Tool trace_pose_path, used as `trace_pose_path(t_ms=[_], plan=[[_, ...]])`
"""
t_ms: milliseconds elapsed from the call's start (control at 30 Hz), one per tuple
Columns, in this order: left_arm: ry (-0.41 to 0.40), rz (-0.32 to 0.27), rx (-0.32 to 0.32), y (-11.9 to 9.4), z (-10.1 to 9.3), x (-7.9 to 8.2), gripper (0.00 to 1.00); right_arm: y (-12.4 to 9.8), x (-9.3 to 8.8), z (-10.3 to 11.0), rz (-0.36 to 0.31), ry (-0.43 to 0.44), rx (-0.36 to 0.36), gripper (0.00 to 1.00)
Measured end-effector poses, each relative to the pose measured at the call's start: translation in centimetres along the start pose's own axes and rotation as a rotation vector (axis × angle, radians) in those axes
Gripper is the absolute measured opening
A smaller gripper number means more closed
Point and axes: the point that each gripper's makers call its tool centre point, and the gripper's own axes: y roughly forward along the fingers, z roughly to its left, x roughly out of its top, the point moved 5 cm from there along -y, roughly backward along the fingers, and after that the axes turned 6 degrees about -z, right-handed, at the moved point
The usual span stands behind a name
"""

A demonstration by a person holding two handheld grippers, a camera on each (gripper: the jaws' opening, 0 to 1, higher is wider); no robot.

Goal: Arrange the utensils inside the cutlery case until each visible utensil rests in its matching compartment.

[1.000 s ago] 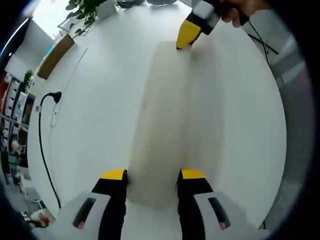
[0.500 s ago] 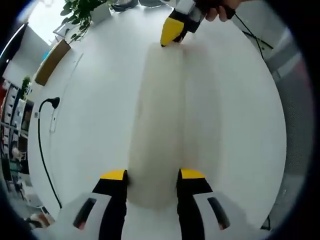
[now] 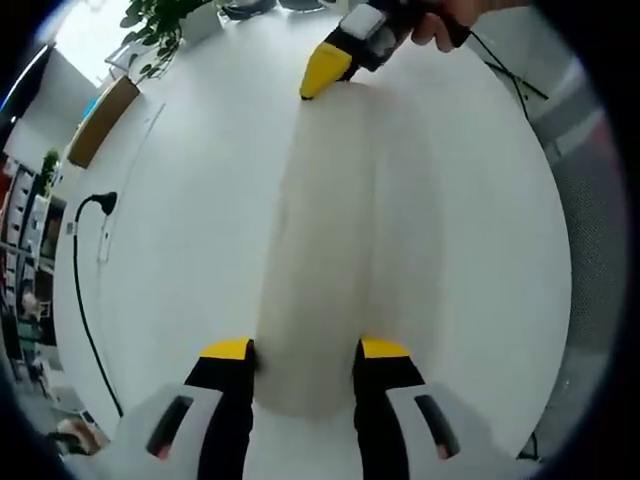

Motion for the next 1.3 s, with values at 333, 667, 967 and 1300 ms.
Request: trace_pose_path(t_ms=[333,667,967,1300], plan=[[0.014,-0.035,-0.001,0.3,0.2,-0.2,0.39,-0.9,-0.4,0.0,-0.071,0.047,0.023,0.04],[-0.028,-0.091,0.025,0.1,-0.4,-0.6,0.39,-1.8,-1.6,0.9,-0.002,-0.075,-0.059,0.19],[-0.031,-0.082,0.035,-1.2,-3.5,-1.8,0.40,-3.5,-5.1,2.7,-0.038,-0.190,-0.096,0.20],[-0.124,-0.170,0.081,-1.8,-5.5,-3.3,0.40,-2.9,-4.8,3.4,0.009,-0.285,-0.147,0.19]])
